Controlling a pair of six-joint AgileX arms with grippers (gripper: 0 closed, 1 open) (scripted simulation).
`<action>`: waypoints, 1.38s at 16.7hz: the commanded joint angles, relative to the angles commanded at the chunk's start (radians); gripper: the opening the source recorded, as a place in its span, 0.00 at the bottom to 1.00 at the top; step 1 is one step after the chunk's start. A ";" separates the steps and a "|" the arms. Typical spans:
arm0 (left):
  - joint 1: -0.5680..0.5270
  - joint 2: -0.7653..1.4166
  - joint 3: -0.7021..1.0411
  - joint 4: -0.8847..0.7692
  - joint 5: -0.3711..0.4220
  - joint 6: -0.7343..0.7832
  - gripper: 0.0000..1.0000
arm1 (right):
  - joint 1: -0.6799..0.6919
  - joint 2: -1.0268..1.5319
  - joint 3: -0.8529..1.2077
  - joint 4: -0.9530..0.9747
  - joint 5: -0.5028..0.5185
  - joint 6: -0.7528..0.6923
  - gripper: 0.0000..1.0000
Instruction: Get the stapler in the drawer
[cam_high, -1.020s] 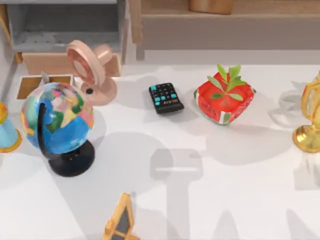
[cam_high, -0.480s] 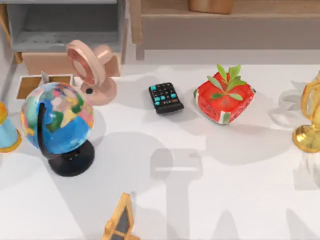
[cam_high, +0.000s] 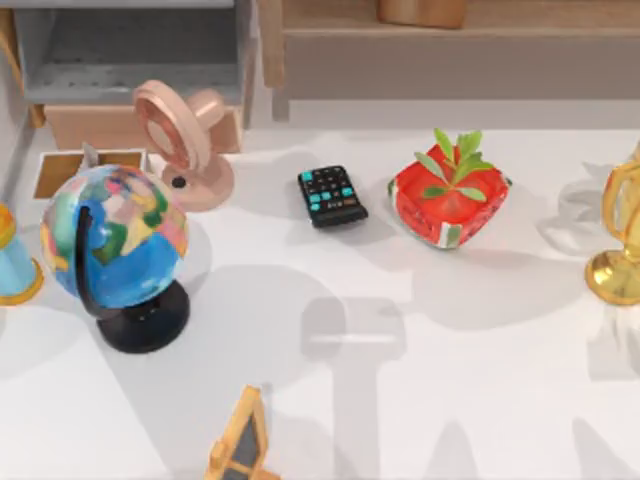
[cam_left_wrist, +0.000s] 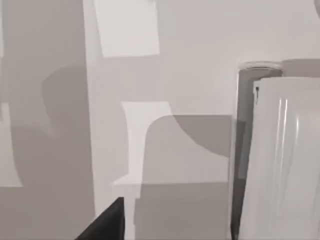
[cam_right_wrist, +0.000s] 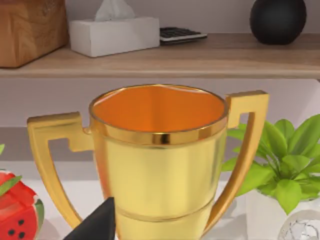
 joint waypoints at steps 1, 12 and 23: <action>0.000 0.000 0.000 0.000 0.000 0.000 1.00 | 0.000 0.000 0.000 0.000 0.000 0.000 1.00; 0.035 -0.189 -0.169 0.360 0.142 0.105 1.00 | 0.000 0.000 0.000 0.000 0.000 0.000 1.00; 0.438 -0.470 -0.815 1.479 0.412 0.559 1.00 | 0.000 0.000 0.000 0.000 0.000 0.000 1.00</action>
